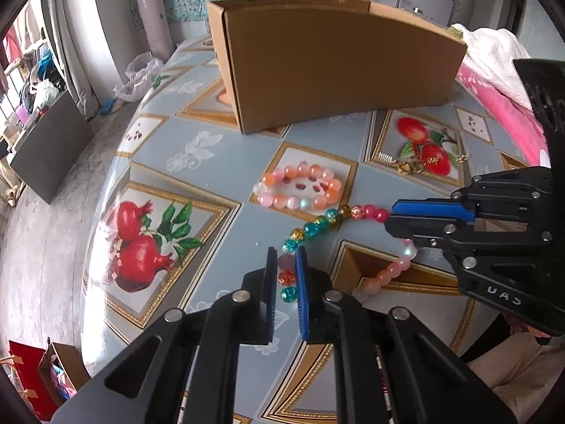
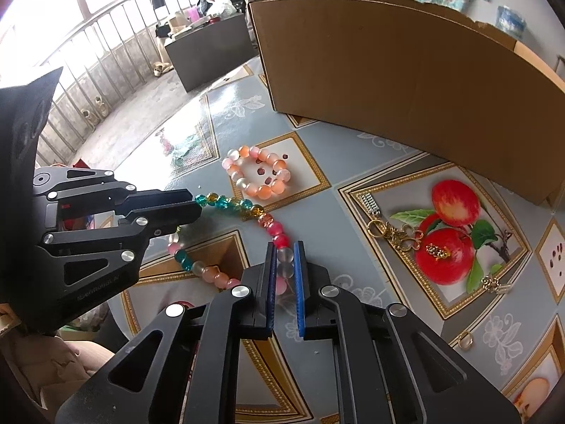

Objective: Organize jewelry

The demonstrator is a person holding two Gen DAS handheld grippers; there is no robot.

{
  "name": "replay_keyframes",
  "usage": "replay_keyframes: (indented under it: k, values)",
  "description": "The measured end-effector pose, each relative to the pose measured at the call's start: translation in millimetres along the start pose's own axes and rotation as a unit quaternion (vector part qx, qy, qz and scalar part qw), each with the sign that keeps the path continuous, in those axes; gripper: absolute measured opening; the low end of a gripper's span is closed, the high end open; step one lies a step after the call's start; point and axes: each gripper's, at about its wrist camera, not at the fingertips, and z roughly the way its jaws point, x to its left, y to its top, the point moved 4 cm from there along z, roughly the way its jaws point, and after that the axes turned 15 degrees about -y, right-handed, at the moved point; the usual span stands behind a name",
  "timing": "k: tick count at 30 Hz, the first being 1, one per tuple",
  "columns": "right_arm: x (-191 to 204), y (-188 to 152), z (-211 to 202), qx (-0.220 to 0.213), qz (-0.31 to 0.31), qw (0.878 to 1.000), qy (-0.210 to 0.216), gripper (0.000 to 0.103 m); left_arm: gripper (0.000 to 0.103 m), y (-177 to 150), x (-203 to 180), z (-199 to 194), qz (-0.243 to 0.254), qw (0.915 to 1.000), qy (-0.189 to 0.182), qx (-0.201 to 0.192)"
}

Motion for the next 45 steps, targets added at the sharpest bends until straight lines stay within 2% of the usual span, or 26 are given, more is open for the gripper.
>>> replay_keyframes:
  k: [8,14,19,23,27,31,35,38,41,45]
  values:
    - [-10,9,-11,-0.02,0.007,1.0,-0.004,0.007,0.009,11,-10,-20,0.012,0.9995,0.001,-0.028]
    - [-23,28,-37,-0.065,0.013,0.998,-0.014,0.007,0.009,34,-23,-54,0.037,0.9964,-0.008,-0.075]
    - [-37,65,-76,-0.129,0.017,0.991,-0.023,0.007,0.009,71,-31,-96,0.071,0.9878,-0.002,-0.139]
    - [-53,103,-100,-0.18,0.014,0.983,-0.027,0.007,0.009,115,-34,-128,0.093,0.9762,-0.003,-0.196]
    - [-70,142,-107,-0.215,0.018,0.976,-0.03,0.007,0.009,159,-32,-138,0.099,0.9692,-0.012,-0.225]
    - [-93,172,-75,-0.194,0.034,0.98,-0.018,0.007,0.01,195,-18,-113,0.083,0.9755,-0.03,-0.201]
    - [-105,186,-28,-0.137,0.05,0.989,0.003,0.008,0.01,217,0,-61,0.056,0.9876,-0.034,-0.142]
    - [-110,191,16,-0.075,0.062,0.995,0.03,0.007,0.01,219,10,-27,0.043,0.9929,-0.028,-0.108]
    - [-110,191,41,-0.032,0.069,0.996,0.043,0.008,0.01,217,16,-8,0.034,0.9956,-0.03,-0.083]
    - [-102,184,50,-0.008,0.063,0.997,0.048,0.008,0.01,213,19,4,0.034,0.997,-0.026,-0.064]
